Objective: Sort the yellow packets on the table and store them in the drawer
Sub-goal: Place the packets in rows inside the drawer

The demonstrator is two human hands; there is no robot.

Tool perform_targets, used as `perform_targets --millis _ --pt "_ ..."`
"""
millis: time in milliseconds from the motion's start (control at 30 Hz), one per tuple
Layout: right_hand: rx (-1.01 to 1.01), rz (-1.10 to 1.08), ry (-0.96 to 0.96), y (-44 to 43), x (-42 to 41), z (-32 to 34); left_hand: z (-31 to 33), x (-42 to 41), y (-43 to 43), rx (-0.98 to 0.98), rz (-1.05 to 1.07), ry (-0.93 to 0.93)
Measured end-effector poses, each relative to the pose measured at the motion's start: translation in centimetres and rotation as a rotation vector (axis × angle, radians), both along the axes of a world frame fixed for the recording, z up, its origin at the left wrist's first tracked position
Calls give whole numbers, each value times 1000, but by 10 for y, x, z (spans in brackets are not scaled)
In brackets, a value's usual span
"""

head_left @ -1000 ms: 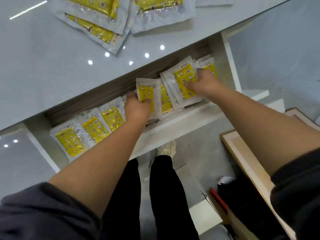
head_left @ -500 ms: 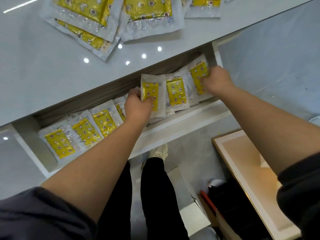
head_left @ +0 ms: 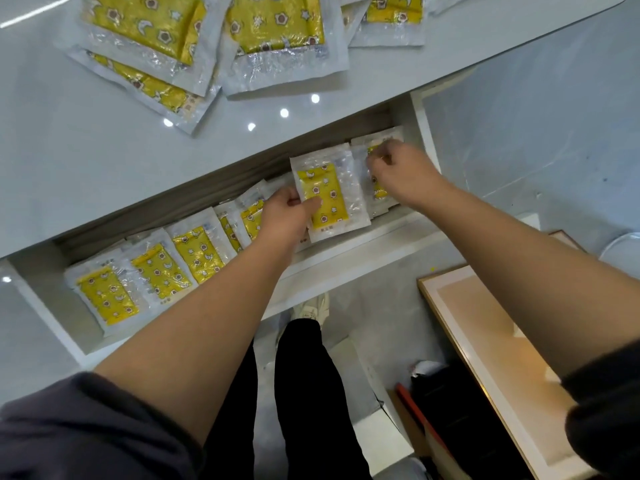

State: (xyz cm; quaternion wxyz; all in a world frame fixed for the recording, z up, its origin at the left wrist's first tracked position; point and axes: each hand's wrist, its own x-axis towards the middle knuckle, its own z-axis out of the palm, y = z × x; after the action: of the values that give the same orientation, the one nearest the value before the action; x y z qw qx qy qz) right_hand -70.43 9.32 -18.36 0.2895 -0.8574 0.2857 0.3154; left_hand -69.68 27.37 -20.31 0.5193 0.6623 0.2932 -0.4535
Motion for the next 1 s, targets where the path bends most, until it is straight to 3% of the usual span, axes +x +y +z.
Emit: perform_targets --millis 33,100,167,267,367,567,667,1000 --pt "198 -137 66 1 0 0 -1 1 -4 -15 -6 9" --pt "363 -205 153 1 -1 1 0 2 -14 -50 -38 24" --pt "356 -204 114 -2 -3 -5 -2 4 -21 28 -226 -80" --pt "175 -155 50 -13 -3 -9 -10 10 -23 405 -800 -514" --pt "89 -121 76 -25 -1 -11 -18 20 -21 505 -1036 -570" --pt "91 -91 67 -28 0 -7 -20 24 0 463 -1033 -507" --pt "215 -132 64 -19 -1 -6 -19 25 13 460 -970 -508" --pt "418 18 116 89 -6 -21 -10 24 105 610 -944 -535"
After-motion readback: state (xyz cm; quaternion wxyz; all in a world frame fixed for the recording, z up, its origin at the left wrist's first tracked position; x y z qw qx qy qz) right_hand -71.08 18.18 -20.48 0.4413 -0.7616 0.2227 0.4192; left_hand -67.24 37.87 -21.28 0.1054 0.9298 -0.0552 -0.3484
